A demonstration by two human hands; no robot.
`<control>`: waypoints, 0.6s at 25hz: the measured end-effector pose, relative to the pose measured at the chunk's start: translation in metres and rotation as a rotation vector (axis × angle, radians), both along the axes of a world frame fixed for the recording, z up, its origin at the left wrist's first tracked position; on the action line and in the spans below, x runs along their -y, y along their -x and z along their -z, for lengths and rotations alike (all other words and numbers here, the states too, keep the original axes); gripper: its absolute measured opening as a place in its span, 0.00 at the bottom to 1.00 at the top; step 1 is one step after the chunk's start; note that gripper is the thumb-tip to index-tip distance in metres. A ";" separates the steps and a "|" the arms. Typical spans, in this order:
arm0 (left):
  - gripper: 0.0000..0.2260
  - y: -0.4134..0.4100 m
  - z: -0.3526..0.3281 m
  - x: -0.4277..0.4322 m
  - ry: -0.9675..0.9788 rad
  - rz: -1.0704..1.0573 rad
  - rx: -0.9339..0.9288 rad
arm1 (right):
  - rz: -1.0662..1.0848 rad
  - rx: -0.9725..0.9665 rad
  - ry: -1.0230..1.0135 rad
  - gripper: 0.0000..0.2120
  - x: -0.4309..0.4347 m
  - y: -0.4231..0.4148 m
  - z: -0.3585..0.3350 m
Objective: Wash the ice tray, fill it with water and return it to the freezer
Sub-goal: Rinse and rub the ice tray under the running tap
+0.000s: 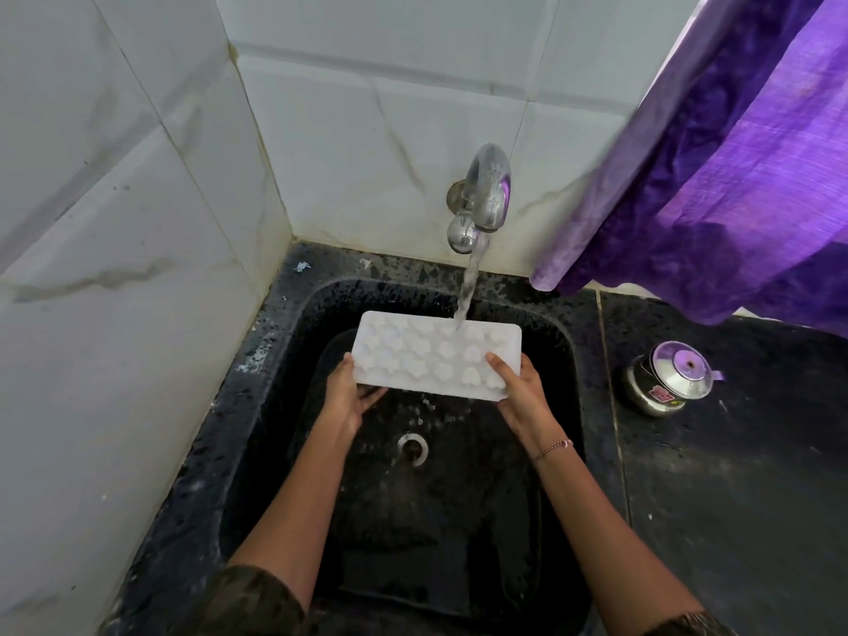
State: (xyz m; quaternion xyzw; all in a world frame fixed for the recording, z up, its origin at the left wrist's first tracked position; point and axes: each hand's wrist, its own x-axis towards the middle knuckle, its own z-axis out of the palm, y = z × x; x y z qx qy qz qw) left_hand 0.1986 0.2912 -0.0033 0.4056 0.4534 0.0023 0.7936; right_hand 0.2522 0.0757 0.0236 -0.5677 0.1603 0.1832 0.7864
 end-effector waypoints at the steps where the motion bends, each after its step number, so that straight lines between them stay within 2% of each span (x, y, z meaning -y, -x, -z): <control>1: 0.16 -0.003 -0.005 0.003 -0.006 0.015 0.023 | 0.025 -0.011 -0.001 0.20 0.006 -0.001 0.002; 4: 0.11 -0.009 -0.015 0.014 -0.041 0.118 0.066 | 0.010 -0.020 0.032 0.19 0.032 -0.005 0.010; 7: 0.11 -0.007 -0.011 0.021 -0.083 0.187 0.097 | -0.100 -0.057 0.222 0.20 0.048 -0.008 0.014; 9: 0.10 -0.005 -0.007 0.026 -0.051 0.147 0.126 | -0.026 -0.124 0.308 0.17 0.047 -0.010 0.016; 11: 0.11 -0.001 -0.004 0.027 0.076 0.071 0.152 | 0.059 -0.202 0.120 0.21 0.041 -0.011 0.021; 13: 0.20 0.001 -0.003 0.020 0.222 0.051 0.148 | 0.104 -0.264 -0.119 0.31 0.031 -0.014 0.024; 14: 0.23 0.003 -0.002 0.014 0.283 0.047 0.129 | 0.116 -0.278 -0.149 0.32 0.027 -0.014 0.020; 15: 0.23 0.005 -0.003 0.009 0.336 0.042 0.131 | 0.130 -0.278 -0.156 0.29 0.022 -0.015 0.017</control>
